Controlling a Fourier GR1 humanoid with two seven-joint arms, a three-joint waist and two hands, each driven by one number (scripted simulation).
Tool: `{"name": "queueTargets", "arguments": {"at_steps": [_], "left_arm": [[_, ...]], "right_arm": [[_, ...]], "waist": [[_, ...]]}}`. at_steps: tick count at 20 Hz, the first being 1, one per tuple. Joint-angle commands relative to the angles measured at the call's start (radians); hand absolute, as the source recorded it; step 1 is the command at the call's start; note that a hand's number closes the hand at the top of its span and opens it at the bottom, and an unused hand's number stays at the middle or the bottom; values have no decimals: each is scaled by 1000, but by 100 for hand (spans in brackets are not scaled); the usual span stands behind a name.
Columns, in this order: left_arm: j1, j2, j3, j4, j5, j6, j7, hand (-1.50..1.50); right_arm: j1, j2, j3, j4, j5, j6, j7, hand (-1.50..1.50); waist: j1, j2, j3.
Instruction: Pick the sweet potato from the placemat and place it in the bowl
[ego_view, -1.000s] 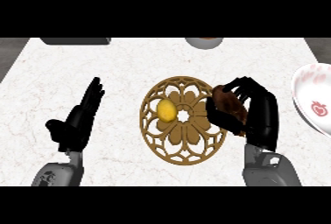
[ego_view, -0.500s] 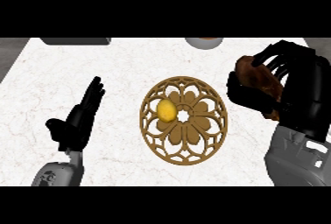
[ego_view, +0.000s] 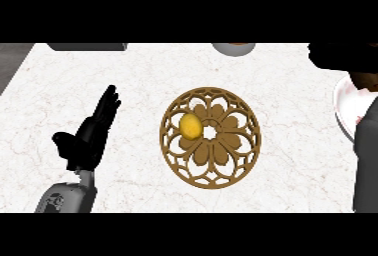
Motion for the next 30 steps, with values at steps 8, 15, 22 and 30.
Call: {"name": "queueTargets", "arguments": {"at_steps": [8,15,22,30], "left_arm": [[23,-7,7,-13,-5,-6,-5,0],[11,-34,-6,-13,-34,14,6,0],[-5,-49,-11,2,-48,17,3,0],[-14,-41,28,58,-24,-13,-53,0]], "right_arm": [[54,-223,-110,250,25,80,-115,150],[97,-292,-202,490,13,-71,-293,150],[183,-373,-309,749,-32,-238,-524,150],[237,-318,-378,921,-162,-255,-638,150]], "waist": [[1,2,0],[4,2,1],[6,5,1],[3,5,1]]}}
